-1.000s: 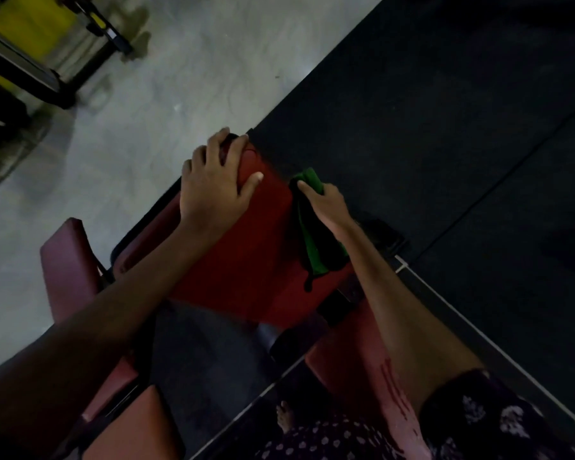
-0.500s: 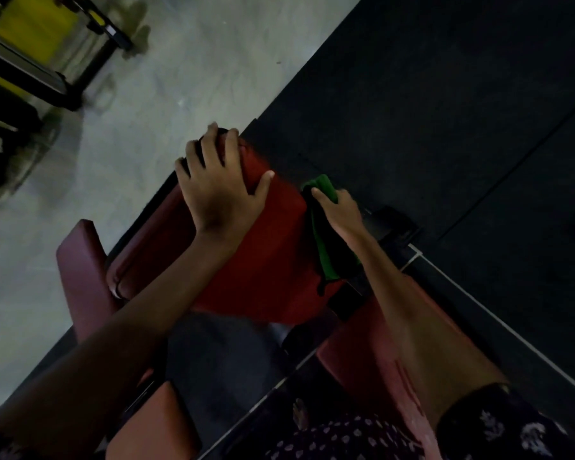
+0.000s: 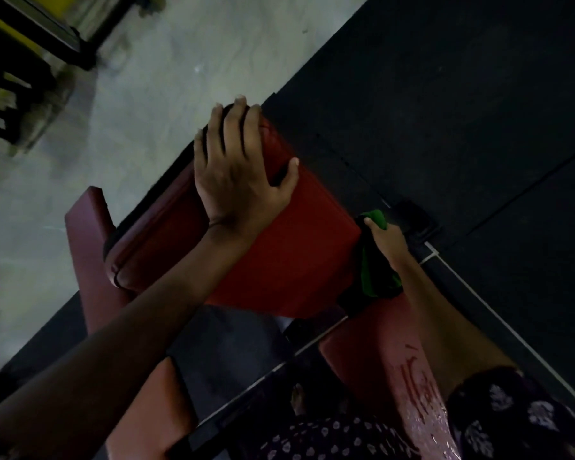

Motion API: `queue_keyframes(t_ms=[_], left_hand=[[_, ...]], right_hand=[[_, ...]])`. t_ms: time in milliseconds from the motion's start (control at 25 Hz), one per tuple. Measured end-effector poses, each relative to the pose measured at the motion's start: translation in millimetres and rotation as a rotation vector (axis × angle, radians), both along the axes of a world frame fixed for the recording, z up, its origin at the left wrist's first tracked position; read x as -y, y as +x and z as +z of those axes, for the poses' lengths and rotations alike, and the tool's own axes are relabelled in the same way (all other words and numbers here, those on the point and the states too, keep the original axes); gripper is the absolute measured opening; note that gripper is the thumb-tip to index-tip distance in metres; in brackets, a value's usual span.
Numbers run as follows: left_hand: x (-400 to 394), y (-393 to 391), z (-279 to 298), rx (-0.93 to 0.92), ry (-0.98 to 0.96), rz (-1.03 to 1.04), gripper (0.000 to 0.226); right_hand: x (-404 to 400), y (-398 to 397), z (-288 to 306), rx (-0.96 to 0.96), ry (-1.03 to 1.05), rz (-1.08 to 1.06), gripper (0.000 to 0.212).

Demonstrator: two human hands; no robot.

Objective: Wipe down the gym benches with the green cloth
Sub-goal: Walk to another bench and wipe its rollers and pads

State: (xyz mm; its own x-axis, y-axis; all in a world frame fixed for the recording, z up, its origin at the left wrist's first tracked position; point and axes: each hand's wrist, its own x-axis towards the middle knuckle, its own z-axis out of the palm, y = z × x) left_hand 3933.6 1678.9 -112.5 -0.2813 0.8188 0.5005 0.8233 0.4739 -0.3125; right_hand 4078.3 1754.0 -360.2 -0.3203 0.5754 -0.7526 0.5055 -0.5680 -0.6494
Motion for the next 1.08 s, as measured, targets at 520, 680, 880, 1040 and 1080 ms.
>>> queue_keyframes(t_ms=[520, 680, 880, 1040, 1080], left_hand=[[-6, -6, -3, -0.016, 0.036, -0.04, 0.066], [-8, -4, -3, 0.025, -0.015, -0.006, 0.066], [-5, -3, -3, 0.091, -0.17, 0.063, 0.069], [-2, 6, 11, 0.235, -0.327, 0.079, 0.073], [0, 7, 16, 0.259, -0.345, 0.067, 0.073]], right_hand=[[-5, 0, -4, 0.012, -0.153, -0.064, 0.057], [-4, -7, 17, -0.021, -0.1, -0.043, 0.047], [-6, -23, 78, -0.167, 0.0, -0.029, 0.041], [-3, -27, 144, -0.308, 0.041, -0.065, 0.033], [1, -27, 157, -0.344, 0.033, -0.086, 0.029]])
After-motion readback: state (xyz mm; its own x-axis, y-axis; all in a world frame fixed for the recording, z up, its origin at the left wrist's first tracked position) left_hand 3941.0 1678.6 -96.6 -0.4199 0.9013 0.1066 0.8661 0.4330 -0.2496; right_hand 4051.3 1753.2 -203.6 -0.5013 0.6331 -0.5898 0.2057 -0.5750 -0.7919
